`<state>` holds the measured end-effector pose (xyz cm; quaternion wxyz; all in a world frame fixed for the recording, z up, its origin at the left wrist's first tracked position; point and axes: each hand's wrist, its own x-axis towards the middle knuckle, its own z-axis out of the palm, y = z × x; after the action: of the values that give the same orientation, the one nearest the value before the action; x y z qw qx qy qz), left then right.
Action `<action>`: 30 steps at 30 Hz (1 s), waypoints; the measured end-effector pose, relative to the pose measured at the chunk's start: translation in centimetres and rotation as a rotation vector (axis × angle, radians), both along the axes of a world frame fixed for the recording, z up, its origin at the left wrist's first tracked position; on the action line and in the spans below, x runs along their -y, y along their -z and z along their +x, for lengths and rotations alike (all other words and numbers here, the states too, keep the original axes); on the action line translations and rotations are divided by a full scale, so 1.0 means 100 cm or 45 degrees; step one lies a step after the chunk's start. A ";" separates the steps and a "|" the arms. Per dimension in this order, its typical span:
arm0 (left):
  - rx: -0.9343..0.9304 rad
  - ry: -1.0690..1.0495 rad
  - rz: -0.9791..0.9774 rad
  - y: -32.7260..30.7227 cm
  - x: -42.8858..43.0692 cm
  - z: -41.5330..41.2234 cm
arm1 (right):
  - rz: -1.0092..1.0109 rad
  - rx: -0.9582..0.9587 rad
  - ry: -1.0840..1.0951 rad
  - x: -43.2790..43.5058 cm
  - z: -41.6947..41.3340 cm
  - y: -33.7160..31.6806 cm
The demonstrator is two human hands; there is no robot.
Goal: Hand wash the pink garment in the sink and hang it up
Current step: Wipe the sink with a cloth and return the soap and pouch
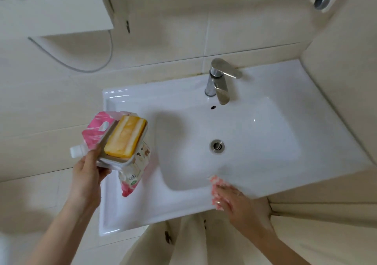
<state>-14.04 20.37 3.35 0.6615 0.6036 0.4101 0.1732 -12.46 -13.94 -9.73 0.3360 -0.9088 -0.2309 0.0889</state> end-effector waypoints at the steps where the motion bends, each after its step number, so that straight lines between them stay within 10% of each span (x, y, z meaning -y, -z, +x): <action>1: 0.006 -0.008 -0.006 -0.001 -0.007 -0.004 | 0.012 -0.028 -0.036 -0.012 -0.004 0.006; 14: -0.013 -0.276 -0.022 -0.014 -0.063 -0.038 | 0.100 -0.146 -0.940 -0.223 -0.057 0.015; 19: 0.000 -0.285 -0.011 -0.018 -0.073 -0.042 | -0.406 0.161 -0.851 -0.273 -0.058 0.025; 30: 0.042 -0.232 -0.060 -0.031 -0.086 -0.036 | -0.477 0.209 -0.811 -0.345 0.100 0.018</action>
<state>-17.67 28.98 6.50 0.6636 0.5452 0.4562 0.2329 -2.44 20.55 -11.50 0.0997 -0.8413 -0.5077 0.1566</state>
